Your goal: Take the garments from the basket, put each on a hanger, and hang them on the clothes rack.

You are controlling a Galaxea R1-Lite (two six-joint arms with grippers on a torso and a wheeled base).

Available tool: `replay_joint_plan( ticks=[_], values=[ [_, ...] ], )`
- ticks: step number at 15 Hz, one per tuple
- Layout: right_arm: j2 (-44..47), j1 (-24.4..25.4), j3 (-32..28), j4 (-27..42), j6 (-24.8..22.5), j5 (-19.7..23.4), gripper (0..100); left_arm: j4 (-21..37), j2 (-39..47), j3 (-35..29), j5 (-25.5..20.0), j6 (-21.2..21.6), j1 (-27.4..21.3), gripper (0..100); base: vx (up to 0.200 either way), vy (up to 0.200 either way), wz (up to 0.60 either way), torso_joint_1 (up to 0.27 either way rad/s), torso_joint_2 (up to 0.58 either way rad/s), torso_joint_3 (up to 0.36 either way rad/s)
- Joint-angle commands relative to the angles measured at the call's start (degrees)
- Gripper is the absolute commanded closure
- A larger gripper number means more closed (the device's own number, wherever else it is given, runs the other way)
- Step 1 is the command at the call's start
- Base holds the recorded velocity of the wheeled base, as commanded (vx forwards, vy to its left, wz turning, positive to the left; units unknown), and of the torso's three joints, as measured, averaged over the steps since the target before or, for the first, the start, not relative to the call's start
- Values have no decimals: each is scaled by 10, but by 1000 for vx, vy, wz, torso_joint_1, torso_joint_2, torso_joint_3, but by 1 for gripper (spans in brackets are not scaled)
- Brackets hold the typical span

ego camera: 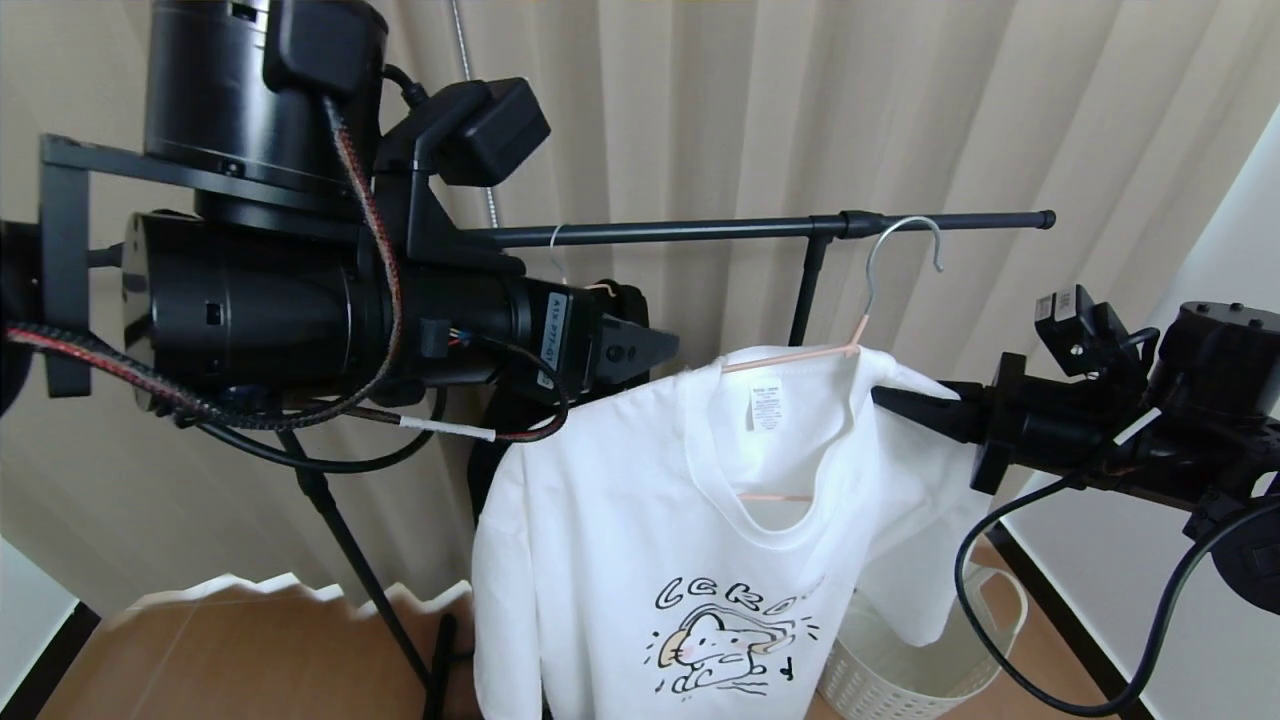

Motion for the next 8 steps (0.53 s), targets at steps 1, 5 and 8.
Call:
replay_joint_plan(
  ticks=[1, 5, 8],
  values=[
    [3, 2, 0, 0, -1, 0, 100, 26, 35, -44, 0, 23, -7, 0, 0, 0, 0, 0, 0, 0],
    [17, 2, -4, 0, -20, -3, 100, 64, 56, -82, -28, 97, -9, 0, 0, 0, 0, 0, 0, 0],
    [15, 2, -4, 0, -20, -3, 100, 114, 70, -111, -68, 144, -9, 0, 0, 0, 0, 0, 0, 0]
  ],
)
